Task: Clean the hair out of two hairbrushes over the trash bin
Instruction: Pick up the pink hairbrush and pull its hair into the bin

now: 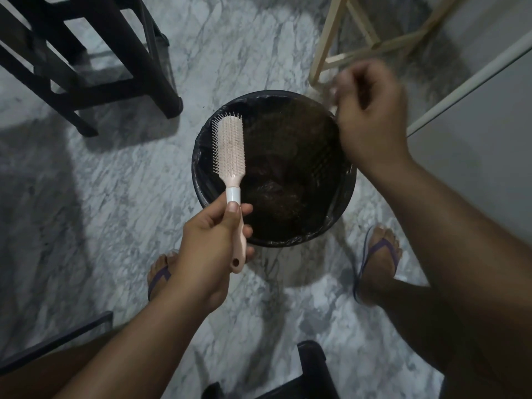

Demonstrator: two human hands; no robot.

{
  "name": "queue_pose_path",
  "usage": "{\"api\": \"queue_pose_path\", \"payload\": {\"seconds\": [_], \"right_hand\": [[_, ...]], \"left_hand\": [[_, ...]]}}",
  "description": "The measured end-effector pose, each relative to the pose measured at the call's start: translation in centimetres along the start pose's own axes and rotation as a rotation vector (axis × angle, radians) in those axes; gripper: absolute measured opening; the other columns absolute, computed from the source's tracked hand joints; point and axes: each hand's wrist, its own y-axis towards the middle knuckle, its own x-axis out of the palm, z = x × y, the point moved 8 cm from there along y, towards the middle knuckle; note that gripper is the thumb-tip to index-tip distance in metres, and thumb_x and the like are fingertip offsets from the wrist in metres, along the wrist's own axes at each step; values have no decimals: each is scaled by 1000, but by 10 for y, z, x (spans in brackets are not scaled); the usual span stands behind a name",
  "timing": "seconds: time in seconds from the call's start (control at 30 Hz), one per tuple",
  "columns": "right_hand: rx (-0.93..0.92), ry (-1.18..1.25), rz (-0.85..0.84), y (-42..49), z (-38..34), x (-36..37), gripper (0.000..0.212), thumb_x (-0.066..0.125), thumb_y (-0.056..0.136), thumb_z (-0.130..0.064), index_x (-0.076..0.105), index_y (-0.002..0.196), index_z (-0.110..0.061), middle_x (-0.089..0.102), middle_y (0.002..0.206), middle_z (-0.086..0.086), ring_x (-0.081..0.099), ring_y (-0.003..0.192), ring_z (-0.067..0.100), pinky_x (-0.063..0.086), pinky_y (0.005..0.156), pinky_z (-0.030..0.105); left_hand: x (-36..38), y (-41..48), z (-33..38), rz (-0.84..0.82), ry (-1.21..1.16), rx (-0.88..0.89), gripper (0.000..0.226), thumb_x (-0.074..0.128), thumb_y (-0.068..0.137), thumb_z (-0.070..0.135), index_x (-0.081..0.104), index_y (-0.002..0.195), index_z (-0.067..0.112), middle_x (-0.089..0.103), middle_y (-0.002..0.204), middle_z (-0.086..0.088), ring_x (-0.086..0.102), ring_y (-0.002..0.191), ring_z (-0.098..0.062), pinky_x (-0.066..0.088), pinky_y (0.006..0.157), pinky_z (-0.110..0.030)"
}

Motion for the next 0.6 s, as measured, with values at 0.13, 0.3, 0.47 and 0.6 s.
{"api": "queue_pose_path", "payload": {"seconds": [0.13,0.3,0.47,0.6], "right_hand": [[264,-511,-690,-33,46,48,22,53,98,-19,70,104,-6,73,103,11,68,94,22,55,81,26],[324,-655,-830,-41,41,48,68,59,90,-17,30,151,-4,53,139,18,53,125,37,51,99,42],[299,-389,-676,-31,28,45,53,62,85,-8,55,136,-20,59,134,5,61,119,25,56,92,40],[472,263,-772,-56,12,76,61,60,92,4,44,147,-19,56,143,6,67,116,21,62,86,47]], "left_hand": [[3,-3,5,-14,24,34,32,51,102,20,63,132,21,70,104,2,55,67,-10,49,55,-29],[7,-6,8,-43,60,74,32,51,101,18,63,131,23,70,104,1,55,65,-9,50,56,-29],[8,-7,9,-58,73,83,30,51,101,17,65,125,27,70,102,2,55,63,-7,51,55,-28],[11,-8,5,-83,87,63,33,52,101,17,64,130,26,71,100,3,55,61,-5,51,55,-27]]}}
